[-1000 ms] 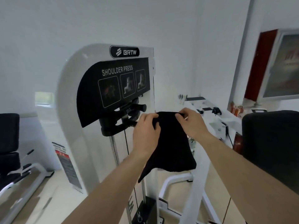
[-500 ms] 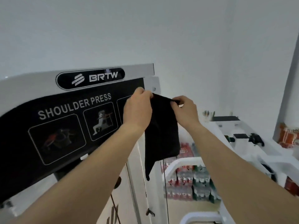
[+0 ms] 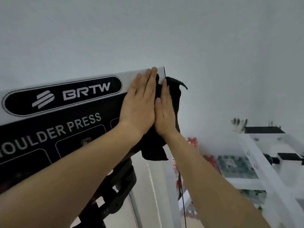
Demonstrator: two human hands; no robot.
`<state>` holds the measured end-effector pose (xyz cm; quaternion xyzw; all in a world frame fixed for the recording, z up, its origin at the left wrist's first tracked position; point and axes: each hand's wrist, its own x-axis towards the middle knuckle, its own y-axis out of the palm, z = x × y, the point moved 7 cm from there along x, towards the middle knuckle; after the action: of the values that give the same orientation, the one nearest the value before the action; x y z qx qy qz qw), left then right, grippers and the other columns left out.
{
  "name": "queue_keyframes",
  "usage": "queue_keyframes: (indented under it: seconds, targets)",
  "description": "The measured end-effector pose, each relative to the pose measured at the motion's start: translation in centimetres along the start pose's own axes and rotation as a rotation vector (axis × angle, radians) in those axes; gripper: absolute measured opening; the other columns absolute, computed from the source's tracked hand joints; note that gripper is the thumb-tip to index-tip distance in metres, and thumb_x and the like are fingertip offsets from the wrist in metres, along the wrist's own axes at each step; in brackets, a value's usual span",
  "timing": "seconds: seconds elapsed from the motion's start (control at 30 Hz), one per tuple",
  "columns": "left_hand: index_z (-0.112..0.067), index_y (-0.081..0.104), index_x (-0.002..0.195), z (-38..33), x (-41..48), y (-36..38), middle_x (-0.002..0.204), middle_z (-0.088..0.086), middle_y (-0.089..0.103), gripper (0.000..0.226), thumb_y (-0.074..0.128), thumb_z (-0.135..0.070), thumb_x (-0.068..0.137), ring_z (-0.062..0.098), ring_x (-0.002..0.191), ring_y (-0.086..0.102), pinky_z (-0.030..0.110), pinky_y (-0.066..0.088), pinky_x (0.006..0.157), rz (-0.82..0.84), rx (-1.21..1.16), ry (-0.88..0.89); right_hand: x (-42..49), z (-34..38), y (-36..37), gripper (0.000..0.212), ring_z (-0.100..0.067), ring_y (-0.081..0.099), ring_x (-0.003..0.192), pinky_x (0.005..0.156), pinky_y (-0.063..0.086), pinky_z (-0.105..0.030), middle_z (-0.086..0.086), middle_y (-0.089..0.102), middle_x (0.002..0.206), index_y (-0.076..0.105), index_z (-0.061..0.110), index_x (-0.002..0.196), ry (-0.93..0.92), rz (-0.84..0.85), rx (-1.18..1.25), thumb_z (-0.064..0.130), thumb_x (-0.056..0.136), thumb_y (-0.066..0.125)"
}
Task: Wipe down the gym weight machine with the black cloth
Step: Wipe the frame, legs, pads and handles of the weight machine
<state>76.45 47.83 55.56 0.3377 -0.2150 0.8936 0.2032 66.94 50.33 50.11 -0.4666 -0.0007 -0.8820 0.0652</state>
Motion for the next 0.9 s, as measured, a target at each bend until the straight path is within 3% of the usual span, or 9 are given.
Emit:
queue_keyframes:
  seconds: [0.13, 0.3, 0.37, 0.43, 0.53, 0.63, 0.7, 0.77, 0.9]
  targets:
    - [0.011, -0.022, 0.147, -1.7, -2.8, 0.3, 0.159, 0.027, -0.024, 0.067, 0.010, -0.028, 0.102, 0.036, 0.150, -0.019, 0.049, -0.016, 0.119, -0.012, -0.031, 0.063, -3.1, -1.7, 0.6, 0.070, -0.011, -0.005, 0.154, 0.126, 0.006, -0.043, 0.005, -0.002, 0.167, 0.002, 0.013, 0.160, -0.048, 0.002, -0.080, 0.055, 0.103, 0.012]
    - [0.008, -0.016, 0.151, -4.1, -6.6, 0.9, 0.160, 0.026, -0.024, 0.067, 0.016, -0.028, 0.104, 0.034, 0.150, -0.021, 0.047, -0.014, 0.121, 0.020, -0.119, 0.118, -9.1, -4.1, 0.8, 0.067, -0.004, -0.003, 0.153, 0.126, 0.011, -0.043, 0.008, 0.000, 0.168, 0.001, 0.028, 0.159, 0.083, 0.078, -0.083, 0.062, 0.101, 0.008]
    - [0.006, 0.001, 0.155, -3.7, -6.9, 1.0, 0.164, 0.024, -0.007, 0.063, 0.022, -0.028, 0.106, 0.035, 0.153, -0.008, 0.048, -0.010, 0.123, 0.009, -0.163, 0.118, -9.5, -3.7, -0.2, 0.061, -0.005, 0.010, 0.153, 0.123, 0.020, -0.033, 0.009, 0.013, 0.166, 0.010, 0.030, 0.159, 0.085, 0.077, -0.105, 0.055, 0.104, 0.019]
    - [0.002, 0.036, 0.148, -3.5, -6.8, 0.4, 0.159, 0.022, 0.028, 0.050, 0.035, -0.022, 0.104, 0.037, 0.150, 0.021, 0.050, 0.007, 0.124, -0.037, -0.233, 0.190, -8.8, -2.8, -2.2, 0.051, -0.009, 0.042, 0.140, 0.110, 0.037, -0.024, 0.007, 0.042, 0.156, 0.033, 0.027, 0.154, 0.081, 0.028, -0.163, 0.040, 0.105, 0.038]
    - [-0.014, 0.068, 0.117, -3.0, -6.8, -0.7, 0.128, 0.007, 0.063, 0.028, 0.047, -0.016, 0.099, 0.031, 0.118, 0.053, 0.044, 0.039, 0.103, -0.086, -0.349, 0.270, -7.0, -1.5, -5.4, 0.028, -0.007, 0.066, 0.102, 0.092, 0.054, -0.031, 0.010, 0.071, 0.117, 0.067, 0.026, 0.125, 0.100, -0.035, -0.217, 0.032, 0.099, 0.059]
    - [-0.022, 0.073, 0.098, -1.1, -6.1, -1.7, 0.108, 0.001, 0.058, 0.022, 0.058, -0.037, 0.096, 0.024, 0.095, 0.050, 0.037, 0.045, 0.076, -0.027, -0.512, 0.084, -5.8, -0.7, -7.5, 0.013, -0.003, 0.065, 0.083, 0.080, 0.056, -0.030, 0.014, 0.071, 0.093, 0.072, 0.026, 0.101, 0.161, -0.009, -0.182, 0.034, 0.090, 0.070]
    - [-0.024, 0.073, 0.099, -0.4, -6.0, -2.5, 0.104, 0.001, 0.049, 0.021, 0.061, -0.040, 0.095, 0.021, 0.083, 0.051, 0.035, 0.047, 0.062, 0.060, -0.647, -0.059, -5.4, -0.3, -8.6, 0.009, -0.001, 0.063, 0.077, 0.076, 0.053, -0.024, 0.017, 0.067, 0.086, 0.068, 0.028, 0.093, 0.203, -0.004, -0.126, 0.030, 0.087, 0.074]
    - [-0.025, 0.069, 0.110, -1.3, -6.2, -3.4, 0.106, 0.001, 0.049, 0.020, 0.058, -0.035, 0.097, 0.023, 0.074, 0.058, 0.036, 0.049, 0.060, 0.130, -0.771, -0.140, -5.4, 0.0, -9.4, 0.010, -0.002, 0.063, 0.077, 0.076, 0.053, -0.024, 0.017, 0.066, 0.086, 0.067, 0.028, 0.092, 0.235, 0.003, -0.086, 0.026, 0.086, 0.074]
    - [-0.025, 0.056, 0.118, -4.2, -8.8, -4.5, 0.112, -0.005, 0.056, 0.021, 0.058, -0.024, 0.097, 0.021, 0.086, 0.063, 0.031, 0.045, 0.069, 0.111, -1.051, -0.351, -7.1, -0.9, -9.7, 0.013, -0.009, 0.066, 0.083, 0.080, 0.056, -0.028, 0.012, 0.068, 0.092, 0.068, 0.024, 0.100, 0.312, 0.056, -0.081, 0.022, 0.087, 0.072]
